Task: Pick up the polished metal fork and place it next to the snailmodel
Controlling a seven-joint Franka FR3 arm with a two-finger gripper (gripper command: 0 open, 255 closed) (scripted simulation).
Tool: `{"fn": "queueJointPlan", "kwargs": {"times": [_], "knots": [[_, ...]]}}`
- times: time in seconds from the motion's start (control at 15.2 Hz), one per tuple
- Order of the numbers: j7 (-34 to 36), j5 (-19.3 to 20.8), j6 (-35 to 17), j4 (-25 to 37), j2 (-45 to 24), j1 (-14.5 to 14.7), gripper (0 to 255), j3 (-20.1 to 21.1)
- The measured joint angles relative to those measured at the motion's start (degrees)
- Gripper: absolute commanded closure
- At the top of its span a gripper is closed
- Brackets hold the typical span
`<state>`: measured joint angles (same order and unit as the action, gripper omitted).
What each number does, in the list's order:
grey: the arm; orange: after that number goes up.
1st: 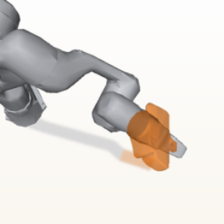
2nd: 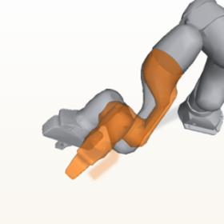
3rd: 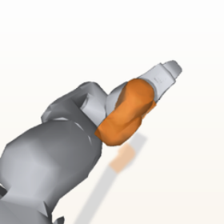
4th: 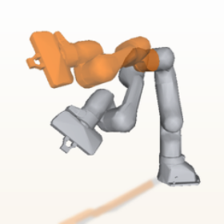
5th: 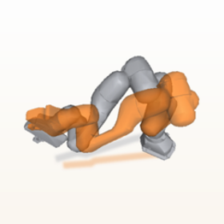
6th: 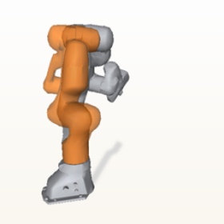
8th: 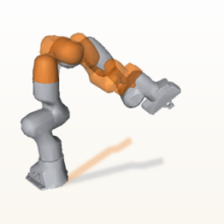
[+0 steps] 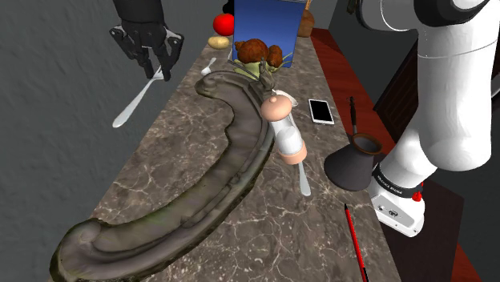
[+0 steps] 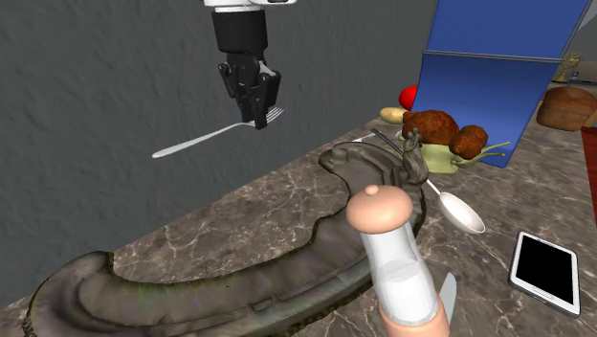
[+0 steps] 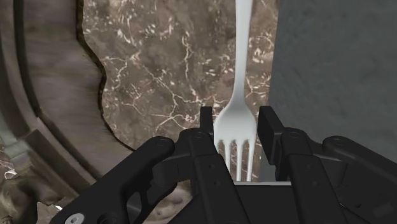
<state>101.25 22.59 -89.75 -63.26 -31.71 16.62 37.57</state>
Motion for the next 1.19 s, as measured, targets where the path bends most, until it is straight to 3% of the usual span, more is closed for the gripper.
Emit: {"fn": "queueJointPlan", "kwargs": {"times": [0.46,0.59,1.06,1.19], "knots": [[-1.1,1.4,7.2,10.4,-2.7,3.5,255,-0.7],[-1.8,-0.3,5.6,5.3,0.9,0.2,255,0.1],[-9.5,-12.3,-4.7,-22.3,21.5,-16.2,255,1.9],[-12.8,-15.3,-6.2,-27.1,26.1,-19.1,255,1.1]]}}
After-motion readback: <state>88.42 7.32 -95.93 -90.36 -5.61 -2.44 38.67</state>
